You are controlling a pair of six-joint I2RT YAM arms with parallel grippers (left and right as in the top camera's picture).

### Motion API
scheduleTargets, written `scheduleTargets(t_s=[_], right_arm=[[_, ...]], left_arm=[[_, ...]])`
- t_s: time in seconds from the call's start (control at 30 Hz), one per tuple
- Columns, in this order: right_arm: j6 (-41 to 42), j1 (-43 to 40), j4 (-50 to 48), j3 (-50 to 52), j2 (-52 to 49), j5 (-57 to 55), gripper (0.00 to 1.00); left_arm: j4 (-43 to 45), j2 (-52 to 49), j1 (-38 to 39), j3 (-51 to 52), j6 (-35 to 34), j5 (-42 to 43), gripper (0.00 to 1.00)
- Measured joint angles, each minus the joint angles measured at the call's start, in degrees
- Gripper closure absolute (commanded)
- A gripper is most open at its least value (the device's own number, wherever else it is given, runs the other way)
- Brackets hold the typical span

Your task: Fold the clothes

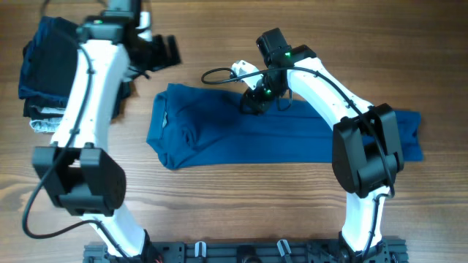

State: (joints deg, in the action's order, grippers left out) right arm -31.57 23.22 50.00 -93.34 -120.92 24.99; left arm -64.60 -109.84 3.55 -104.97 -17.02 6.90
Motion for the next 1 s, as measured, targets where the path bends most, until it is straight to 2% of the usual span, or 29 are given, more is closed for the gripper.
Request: scheduleTargets(t_s=[0.13,0.2,0.3,0.37,0.4,0.5,0.63,0.8,1.0], right_arm=[[-1.7,0.0,-1.9,0.0,0.0,1.6,0.42],[-1.8,0.0,-1.3,0.0,-0.2,2.3,0.43],[-2.6,0.0,1.6,0.0,-0.9,-1.2,0.52],[-3.7,0.0,3.7,0.0,-0.9,-2.3,0.62],[-4.3,0.0,4.0,0.0,-1.0,-2.8,0.62],[-4.8,0.0,4.4,0.0,-1.0,-3.4,0.57],[-4.8,0.0,7.1,3.6,-1.0,-3.7,0.56],[-4.7,0.0,15.6,4.3,-1.0,-0.4,0.49],[2.5,0.0,16.6,4.7,-1.0,3.2,0.38]], left_arm=[[0.6,0.0,-9.5,0.0,-3.4,0.2,0.00],[0.6,0.0,-10.8,0.0,-3.6,0.2,0.00],[0.6,0.0,-11.2,0.0,-3.7,0.2,0.00],[0.6,0.0,-11.2,0.0,-3.7,0.3,0.00],[0.6,0.0,-11.2,0.0,-3.7,0.3,0.00],[0.6,0.0,-11.2,0.0,-3.7,0.4,0.00],[0.6,0.0,-11.2,0.0,-3.8,0.4,0.00],[0.6,0.0,-11.2,0.0,-3.9,0.4,0.00],[0.6,0.0,-11.2,0.0,-3.9,0.4,0.00]])
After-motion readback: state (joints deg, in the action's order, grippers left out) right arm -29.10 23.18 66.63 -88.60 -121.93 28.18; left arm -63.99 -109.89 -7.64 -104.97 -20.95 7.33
